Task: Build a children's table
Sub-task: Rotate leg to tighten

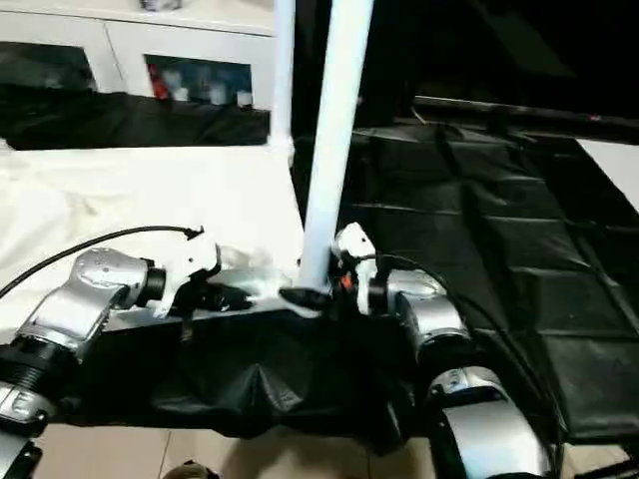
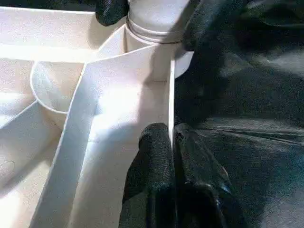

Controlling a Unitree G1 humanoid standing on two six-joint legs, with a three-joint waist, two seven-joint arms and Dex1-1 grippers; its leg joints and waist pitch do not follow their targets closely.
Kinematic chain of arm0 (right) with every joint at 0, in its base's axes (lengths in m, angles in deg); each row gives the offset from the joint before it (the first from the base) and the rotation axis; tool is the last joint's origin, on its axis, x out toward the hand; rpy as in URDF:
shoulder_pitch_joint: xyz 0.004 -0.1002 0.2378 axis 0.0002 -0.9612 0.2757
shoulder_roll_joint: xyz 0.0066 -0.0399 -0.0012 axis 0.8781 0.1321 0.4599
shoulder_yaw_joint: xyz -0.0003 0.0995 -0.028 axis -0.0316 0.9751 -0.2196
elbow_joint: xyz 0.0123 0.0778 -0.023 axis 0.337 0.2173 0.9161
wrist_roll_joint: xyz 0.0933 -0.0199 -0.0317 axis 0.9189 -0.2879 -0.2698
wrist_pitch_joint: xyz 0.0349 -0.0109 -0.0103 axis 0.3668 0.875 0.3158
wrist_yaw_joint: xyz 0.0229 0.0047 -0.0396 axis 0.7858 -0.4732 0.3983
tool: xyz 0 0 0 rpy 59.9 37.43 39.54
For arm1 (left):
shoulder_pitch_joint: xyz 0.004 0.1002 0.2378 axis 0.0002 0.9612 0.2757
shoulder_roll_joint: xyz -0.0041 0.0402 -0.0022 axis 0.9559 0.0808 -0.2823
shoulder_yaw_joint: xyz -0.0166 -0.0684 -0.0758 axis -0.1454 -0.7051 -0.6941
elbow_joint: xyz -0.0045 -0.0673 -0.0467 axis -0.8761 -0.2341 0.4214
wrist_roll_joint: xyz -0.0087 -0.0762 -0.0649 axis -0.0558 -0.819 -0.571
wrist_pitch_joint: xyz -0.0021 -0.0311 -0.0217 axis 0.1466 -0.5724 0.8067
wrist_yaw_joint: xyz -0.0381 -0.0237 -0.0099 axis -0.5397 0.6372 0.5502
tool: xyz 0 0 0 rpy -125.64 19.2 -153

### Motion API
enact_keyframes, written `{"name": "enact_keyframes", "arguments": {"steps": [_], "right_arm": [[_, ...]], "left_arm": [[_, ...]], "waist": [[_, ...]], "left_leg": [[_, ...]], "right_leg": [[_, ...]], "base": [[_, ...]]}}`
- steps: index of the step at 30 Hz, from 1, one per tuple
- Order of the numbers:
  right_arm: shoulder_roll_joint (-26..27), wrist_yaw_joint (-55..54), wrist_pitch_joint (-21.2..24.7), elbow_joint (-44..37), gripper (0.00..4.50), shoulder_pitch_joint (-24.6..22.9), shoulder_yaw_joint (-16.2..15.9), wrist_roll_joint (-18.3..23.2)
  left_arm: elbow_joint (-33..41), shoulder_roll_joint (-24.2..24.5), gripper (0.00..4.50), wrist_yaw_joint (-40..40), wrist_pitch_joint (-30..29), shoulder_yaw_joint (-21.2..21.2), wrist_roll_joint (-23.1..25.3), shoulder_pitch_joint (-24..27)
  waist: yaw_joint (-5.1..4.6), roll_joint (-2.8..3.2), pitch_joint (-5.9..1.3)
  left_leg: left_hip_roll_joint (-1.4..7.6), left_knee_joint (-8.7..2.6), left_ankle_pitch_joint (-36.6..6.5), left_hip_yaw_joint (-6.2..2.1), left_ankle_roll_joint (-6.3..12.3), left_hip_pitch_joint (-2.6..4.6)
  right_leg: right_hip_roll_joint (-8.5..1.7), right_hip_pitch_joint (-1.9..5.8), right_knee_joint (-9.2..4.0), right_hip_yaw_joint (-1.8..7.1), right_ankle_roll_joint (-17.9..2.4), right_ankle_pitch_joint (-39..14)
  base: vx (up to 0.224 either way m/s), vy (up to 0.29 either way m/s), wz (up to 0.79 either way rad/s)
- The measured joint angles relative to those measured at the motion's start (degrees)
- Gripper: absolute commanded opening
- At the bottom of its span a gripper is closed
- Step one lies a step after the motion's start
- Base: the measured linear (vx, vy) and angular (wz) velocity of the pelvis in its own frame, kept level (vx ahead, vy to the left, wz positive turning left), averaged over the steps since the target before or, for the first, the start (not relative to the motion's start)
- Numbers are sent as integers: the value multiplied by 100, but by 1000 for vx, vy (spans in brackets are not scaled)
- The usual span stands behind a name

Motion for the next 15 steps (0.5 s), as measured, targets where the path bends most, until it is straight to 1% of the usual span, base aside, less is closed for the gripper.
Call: {"name": "enact_keyframes", "arguments": {"steps": [1, 2, 3, 6, 9, 15], "right_arm": [[-8, 43, 12, 0, 351, 0, -2, -1], [-19, 101, 18, 0, 337, 0, -12, -1], [-22, 179, 20, -1, 315, 0, -29, -2], [-29, 212, 30, -2, 305, 0, -43, -9], [-30, 218, 37, -4, 274, 0, -51, -12], [-30, 144, 40, -20, 261, -17, -44, -15]], "left_arm": [[12, 20, 0, 43, 0, 1, -7, 9], [40, 49, 0, 84, 0, 10, -29, 28], [47, 80, 0, 129, 0, 18, -58, 40], [47, 104, 0, 199, 6, 18, -71, 47], [46, 114, 0, 222, 19, 18, -71, 50], [33, 85, 0, 121, 49, 18, -53, 51]], "waist": [[1, -2, 0], [2, -2, 0], [3, -3, 0], [6, -4, 0], [6, -5, 0], [12, -4, 0]], "left_leg": [[0, 0, 0, 0, 0, 0], [0, 0, 0, 0, 0, -1], [0, 0, 0, 0, 0, 0], [0, 1, 0, 1, 0, 0], [0, 1, 0, 1, 0, 0], [0, 1, 0, 1, 0, 1]], "right_leg": [[0, 0, 0, 0, 0, 0], [0, 0, -1, 0, 0, 0], [0, 0, -1, 0, 0, -1], [0, 0, -1, 0, 0, -1], [0, 0, 0, 0, 0, -1], [-1, 1, 0, 0, 0, 0]], "base": [[0, 0, 0], [0, 0, 0], [0, 0, 0], [0, 0, 0], [0, 0, 0], [0, 0, 0]]}}
